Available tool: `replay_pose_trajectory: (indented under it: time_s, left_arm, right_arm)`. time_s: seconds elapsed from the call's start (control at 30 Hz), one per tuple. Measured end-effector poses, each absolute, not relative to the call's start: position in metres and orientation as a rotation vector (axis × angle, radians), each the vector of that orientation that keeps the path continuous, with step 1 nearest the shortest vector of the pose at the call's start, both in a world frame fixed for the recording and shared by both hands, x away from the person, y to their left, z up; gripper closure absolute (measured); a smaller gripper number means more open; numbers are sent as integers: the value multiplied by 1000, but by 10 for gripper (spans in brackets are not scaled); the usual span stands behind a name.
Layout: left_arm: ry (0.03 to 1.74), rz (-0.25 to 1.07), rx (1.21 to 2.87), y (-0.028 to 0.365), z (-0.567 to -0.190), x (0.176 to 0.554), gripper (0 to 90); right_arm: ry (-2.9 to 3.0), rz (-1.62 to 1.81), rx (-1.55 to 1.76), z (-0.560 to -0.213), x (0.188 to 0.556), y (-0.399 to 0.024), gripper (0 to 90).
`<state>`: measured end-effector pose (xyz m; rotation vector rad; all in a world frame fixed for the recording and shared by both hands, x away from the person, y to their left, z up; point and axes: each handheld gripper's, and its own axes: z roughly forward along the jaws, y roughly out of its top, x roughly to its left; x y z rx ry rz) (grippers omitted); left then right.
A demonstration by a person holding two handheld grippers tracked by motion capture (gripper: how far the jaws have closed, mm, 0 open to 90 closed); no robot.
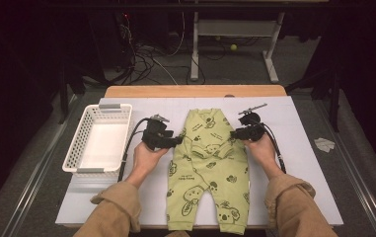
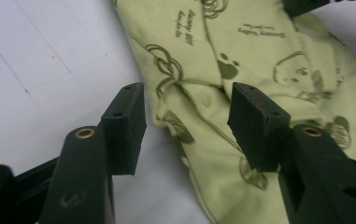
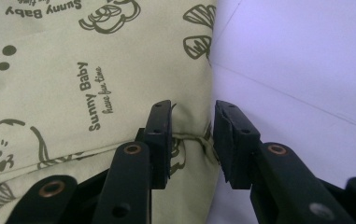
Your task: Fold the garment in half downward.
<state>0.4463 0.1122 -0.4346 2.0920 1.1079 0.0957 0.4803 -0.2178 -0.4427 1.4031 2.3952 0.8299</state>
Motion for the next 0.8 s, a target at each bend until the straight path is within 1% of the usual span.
replay_pose_trajectory:
  time_s: [0.13, 0.43, 0.63, 0.67, 0.73, 0.8]
  left_arm:
    - [1130, 67, 2116, 104, -437, 464, 432]
    - [1205, 62, 2173, 85, -440, 490, 428]
    - [1246, 7, 2170, 79, -450, 500, 425]
    - [1250, -8, 2167, 79, -451, 502, 425]
    - [1248, -28, 2162, 78, -452, 503, 434]
    - [1252, -65, 2161, 78, -452, 504, 499]
  right_arm:
    - [2392, 837, 1418, -441, 484, -218, 686]
    - [2387, 822, 1454, -441, 491, -215, 686]
    - [2409, 805, 1474, -447, 495, -213, 687]
    - [2409, 809, 1477, -447, 495, -213, 697]
    - [2424, 817, 1473, -447, 495, -213, 750]
    - [2450, 816, 1458, -446, 494, -212, 811]
